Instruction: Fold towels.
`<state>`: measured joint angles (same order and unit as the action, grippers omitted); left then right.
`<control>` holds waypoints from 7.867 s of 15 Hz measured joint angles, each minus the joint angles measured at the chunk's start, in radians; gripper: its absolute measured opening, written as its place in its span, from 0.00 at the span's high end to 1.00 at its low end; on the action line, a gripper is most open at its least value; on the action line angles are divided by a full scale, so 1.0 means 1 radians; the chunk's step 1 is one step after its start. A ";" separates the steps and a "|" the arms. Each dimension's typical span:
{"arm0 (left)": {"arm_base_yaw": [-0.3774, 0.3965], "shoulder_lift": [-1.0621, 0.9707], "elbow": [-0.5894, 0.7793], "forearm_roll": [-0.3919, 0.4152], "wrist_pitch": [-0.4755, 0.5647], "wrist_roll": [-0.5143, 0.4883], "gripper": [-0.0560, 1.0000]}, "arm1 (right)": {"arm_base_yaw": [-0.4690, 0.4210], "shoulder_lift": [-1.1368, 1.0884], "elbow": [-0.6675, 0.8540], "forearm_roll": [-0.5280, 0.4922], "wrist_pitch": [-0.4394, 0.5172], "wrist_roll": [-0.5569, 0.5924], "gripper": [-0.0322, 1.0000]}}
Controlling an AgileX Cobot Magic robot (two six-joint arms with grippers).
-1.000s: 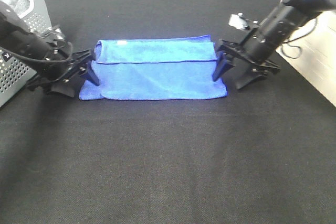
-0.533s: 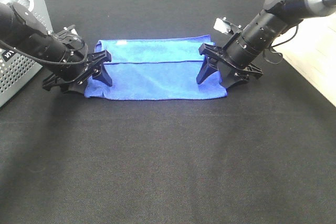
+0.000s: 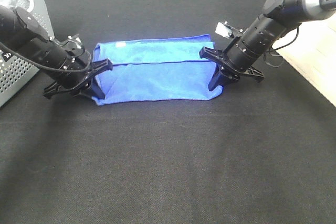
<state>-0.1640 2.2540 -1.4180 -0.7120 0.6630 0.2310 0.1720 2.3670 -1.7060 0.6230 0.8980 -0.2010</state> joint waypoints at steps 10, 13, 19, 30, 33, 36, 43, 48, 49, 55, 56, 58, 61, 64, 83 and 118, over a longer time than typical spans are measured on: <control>-0.008 -0.268 0.328 0.175 0.088 -0.053 0.93 | 0.009 -0.307 0.495 -0.006 -0.047 -0.032 0.97; -0.008 -0.318 0.438 0.175 0.064 -0.053 0.93 | 0.048 -0.391 0.665 0.024 -0.139 -0.082 0.97; -0.008 -0.326 0.300 0.186 0.022 -0.071 0.93 | 0.049 -0.383 0.483 -0.004 -0.151 -0.087 0.97; -0.008 -0.066 -0.131 0.302 -0.033 -0.190 0.94 | 0.048 -0.069 -0.063 -0.181 -0.076 0.029 0.97; -0.008 -0.020 -0.131 0.299 -0.027 -0.191 0.92 | 0.048 -0.035 -0.063 -0.183 -0.075 0.053 0.96; -0.008 -0.020 -0.131 0.294 -0.025 -0.191 0.59 | 0.048 -0.035 -0.067 -0.163 -0.058 0.054 0.57; 0.036 -0.080 -0.142 0.315 0.028 -0.267 0.18 | 0.048 -0.063 -0.145 -0.225 0.155 0.128 0.07; 0.038 0.005 -0.144 0.251 0.049 -0.263 0.18 | 0.048 -0.087 -0.145 -0.431 0.195 0.207 0.07; 0.030 0.017 -0.145 0.231 0.043 -0.237 0.18 | 0.048 -0.087 -0.145 -0.433 0.195 0.207 0.07; 0.019 0.037 -0.151 0.185 0.038 -0.225 0.54 | 0.048 -0.087 -0.145 -0.440 0.189 0.210 0.06; 0.024 0.041 -0.151 0.186 0.044 -0.231 0.75 | 0.048 -0.087 -0.145 -0.440 0.189 0.210 0.06; 0.042 0.039 -0.151 0.182 0.065 -0.236 0.86 | 0.048 -0.087 -0.145 -0.440 0.188 0.210 0.06; 0.074 -0.021 -0.153 0.275 0.119 -0.249 0.86 | 0.048 -0.087 -0.145 -0.440 0.186 0.210 0.06; 0.078 -0.143 -0.209 0.440 0.178 -0.359 0.86 | 0.048 -0.087 -0.145 -0.439 0.186 0.210 0.06; -0.311 0.131 -0.703 0.307 0.286 -0.523 0.17 | 0.048 -0.128 -0.145 -0.401 0.245 0.201 0.06; -0.032 -0.213 -0.725 0.480 0.551 -0.309 0.17 | 0.035 -0.280 -0.145 -0.064 0.308 0.028 0.09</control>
<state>-0.1960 2.0410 -2.1430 -0.2320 1.2140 -0.0780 0.2070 2.0870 -1.8510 0.5590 1.2060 -0.1730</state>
